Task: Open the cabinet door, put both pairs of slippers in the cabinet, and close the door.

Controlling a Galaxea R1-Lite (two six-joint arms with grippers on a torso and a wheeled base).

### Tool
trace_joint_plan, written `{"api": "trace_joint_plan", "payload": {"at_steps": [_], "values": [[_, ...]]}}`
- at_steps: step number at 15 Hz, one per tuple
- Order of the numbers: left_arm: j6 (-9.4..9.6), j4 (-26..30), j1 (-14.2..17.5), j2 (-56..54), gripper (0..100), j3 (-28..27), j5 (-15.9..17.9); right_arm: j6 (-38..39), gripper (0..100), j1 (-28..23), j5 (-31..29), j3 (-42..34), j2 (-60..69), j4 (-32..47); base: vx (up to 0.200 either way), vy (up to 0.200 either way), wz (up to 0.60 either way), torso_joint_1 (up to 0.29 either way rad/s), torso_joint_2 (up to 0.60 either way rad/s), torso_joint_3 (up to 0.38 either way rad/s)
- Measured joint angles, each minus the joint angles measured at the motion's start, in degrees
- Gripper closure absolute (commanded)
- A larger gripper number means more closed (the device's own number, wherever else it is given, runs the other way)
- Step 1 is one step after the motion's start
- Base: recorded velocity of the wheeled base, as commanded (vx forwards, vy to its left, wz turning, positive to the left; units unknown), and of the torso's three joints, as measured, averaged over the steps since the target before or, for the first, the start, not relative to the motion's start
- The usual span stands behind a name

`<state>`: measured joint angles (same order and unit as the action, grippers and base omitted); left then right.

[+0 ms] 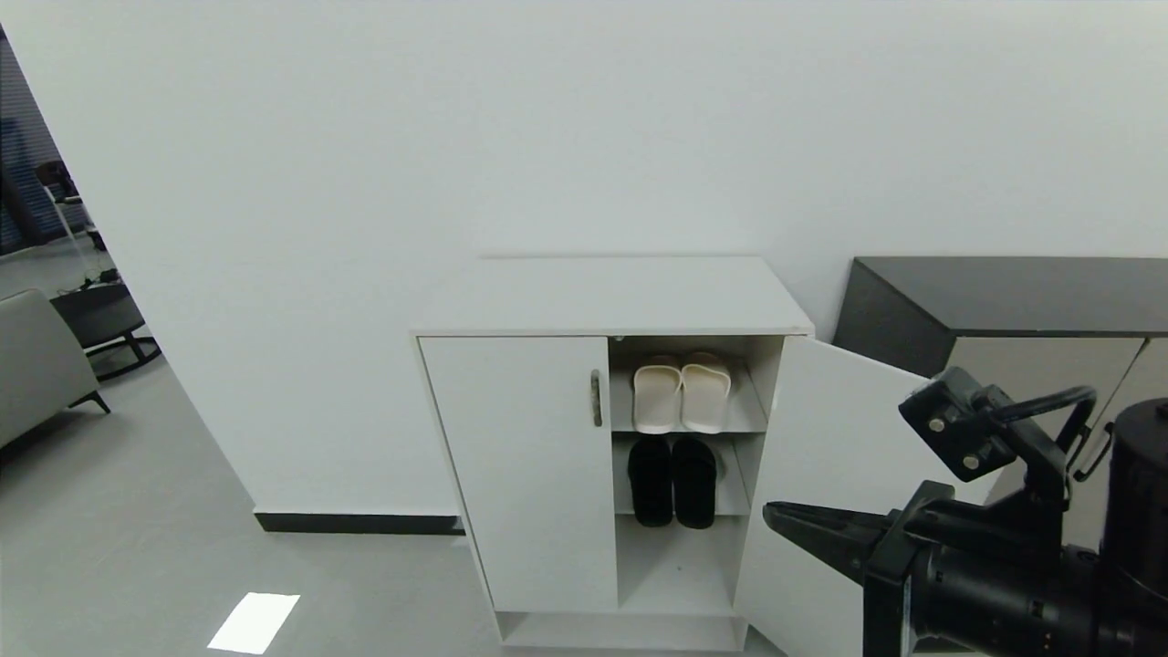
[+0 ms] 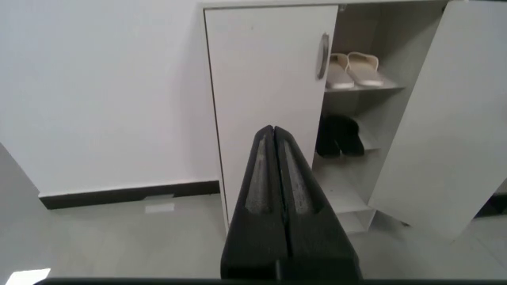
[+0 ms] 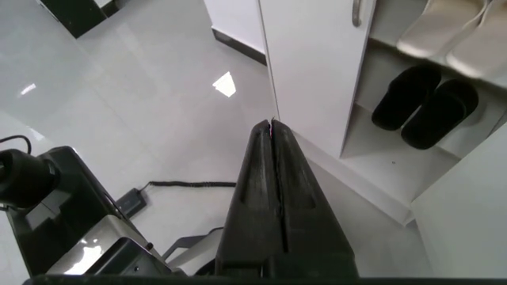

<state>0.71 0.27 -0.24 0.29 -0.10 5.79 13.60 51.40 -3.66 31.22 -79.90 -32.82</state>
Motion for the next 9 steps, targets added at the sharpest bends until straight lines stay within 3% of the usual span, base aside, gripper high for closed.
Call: {"api": "trace_joint_plan", "payload": {"at_steps": [4,5,7,9], "values": [[0.0,0.0,0.0,0.0,100,0.0,0.0,0.1,100,-0.1,0.0,0.0,0.2,0.0,0.0,0.0,0.0,0.256,-0.54,-0.29],[-0.02,0.0,0.0,0.0,100,0.0,0.0,0.1,100,-0.1,0.0,0.0,0.4,-0.1,0.0,0.0,0.0,0.149,-0.29,-0.163],[0.0,0.0,0.0,0.0,100,0.0,0.0,0.1,100,-0.1,0.0,-0.1,0.7,0.1,0.0,0.0,-0.6,0.058,-0.13,-0.066],[-0.02,0.0,0.0,0.0,100,0.0,0.0,0.1,100,-0.1,0.1,-0.4,0.7,0.0,0.0,0.0,0.0,0.016,-0.03,-0.013]]}}
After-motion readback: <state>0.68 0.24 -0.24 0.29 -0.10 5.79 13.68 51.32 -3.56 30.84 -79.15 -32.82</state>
